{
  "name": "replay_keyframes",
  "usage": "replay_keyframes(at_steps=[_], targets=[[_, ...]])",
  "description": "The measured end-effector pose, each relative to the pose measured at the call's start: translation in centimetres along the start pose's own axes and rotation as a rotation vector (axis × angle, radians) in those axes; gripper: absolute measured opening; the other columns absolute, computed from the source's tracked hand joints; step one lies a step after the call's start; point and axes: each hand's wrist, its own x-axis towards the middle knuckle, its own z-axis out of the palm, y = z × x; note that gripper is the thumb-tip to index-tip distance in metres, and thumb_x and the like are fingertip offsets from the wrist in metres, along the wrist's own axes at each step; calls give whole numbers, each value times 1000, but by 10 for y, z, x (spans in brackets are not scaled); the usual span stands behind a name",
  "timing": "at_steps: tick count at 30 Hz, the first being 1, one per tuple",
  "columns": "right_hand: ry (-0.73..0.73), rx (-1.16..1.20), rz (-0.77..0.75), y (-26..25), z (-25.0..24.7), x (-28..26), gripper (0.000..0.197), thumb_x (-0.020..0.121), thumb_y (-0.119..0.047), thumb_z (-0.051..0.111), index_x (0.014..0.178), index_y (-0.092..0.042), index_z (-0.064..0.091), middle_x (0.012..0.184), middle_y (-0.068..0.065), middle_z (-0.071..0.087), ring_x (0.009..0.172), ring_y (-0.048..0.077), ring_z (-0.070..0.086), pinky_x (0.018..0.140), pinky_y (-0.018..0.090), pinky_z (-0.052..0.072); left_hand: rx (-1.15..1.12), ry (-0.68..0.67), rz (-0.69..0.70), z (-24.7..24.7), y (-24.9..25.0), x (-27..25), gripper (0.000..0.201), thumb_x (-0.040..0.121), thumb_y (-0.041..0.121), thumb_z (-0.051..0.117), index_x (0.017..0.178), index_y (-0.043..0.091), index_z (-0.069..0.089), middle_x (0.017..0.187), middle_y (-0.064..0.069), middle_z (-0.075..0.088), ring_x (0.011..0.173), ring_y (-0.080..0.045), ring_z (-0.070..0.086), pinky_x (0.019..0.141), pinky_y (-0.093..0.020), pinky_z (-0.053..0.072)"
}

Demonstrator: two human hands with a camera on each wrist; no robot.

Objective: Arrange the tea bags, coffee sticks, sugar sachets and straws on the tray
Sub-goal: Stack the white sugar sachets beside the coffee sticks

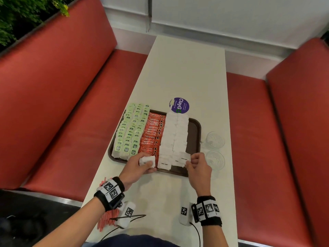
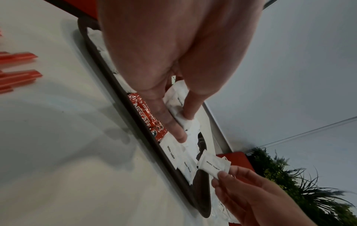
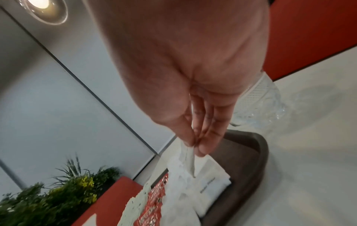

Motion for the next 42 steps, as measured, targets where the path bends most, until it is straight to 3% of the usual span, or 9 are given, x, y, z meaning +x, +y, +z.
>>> replay_keyframes(at_steps=[6,12,16,23,29,32,34,37,42], targets=[[31,-38,31,14,24,-4,24,100,-3,71,105,-20,54,89,-4,70,85,10,68,73,22,55,118,41,38,0,5,0,21,95,9,80,114,10,70,111,-17,77,92,-31,80,80,-35,66],[28,-174,-15,22,37,-6,21,101,-6,68,104,-19,52,84,-6,65,78,10,63,71,35,55,109,23,23,0,5,3,21,97,2,77,116,8,72,117,-14,77,104,-29,77,83,-34,65],[0,-304,-61,27,40,-4,21,101,-6,66,104,-20,50,88,-6,61,79,13,60,68,33,47,85,-8,11,2,5,3,30,94,-5,77,121,6,70,121,-15,76,106,-31,78,90,-41,66],[-16,-296,-19,32,39,-2,28,101,-2,67,105,-22,49,90,-7,60,82,12,59,68,30,44,73,-26,4,5,11,1,39,86,-8,83,120,7,70,108,-14,82,100,-31,80,83,-38,67],[12,-335,-85,21,39,-4,28,100,-15,74,107,-22,48,98,-5,55,86,17,57,73,34,49,86,-29,-6,11,12,2,43,82,-6,88,119,7,71,106,-14,82,101,-31,80,87,-45,67],[-7,-160,-127,1,31,-7,20,101,-30,75,107,-24,57,98,-7,64,86,12,64,76,29,54,110,-34,8,15,16,2,42,82,-6,88,118,8,71,105,-15,82,99,-30,81,88,-48,67],[-181,60,-71,-15,24,-11,20,98,-39,79,109,-29,66,95,-9,74,87,5,71,76,21,57,127,-34,22,21,18,3,40,82,-6,89,116,9,72,101,-14,82,97,-30,81,87,-48,67],[-375,164,-53,-21,20,-14,23,93,-33,86,112,-31,73,96,-8,80,92,6,76,81,23,61,190,-66,81,29,22,4,41,81,4,93,114,14,72,99,-10,83,94,-28,81,85,-42,67],[-172,136,-30,-2,9,-5,22,94,-14,85,107,-26,71,89,-6,79,86,3,74,76,16,55,499,-36,297,34,15,10,33,91,20,86,116,28,66,106,7,75,96,-5,74,87,-26,61]])
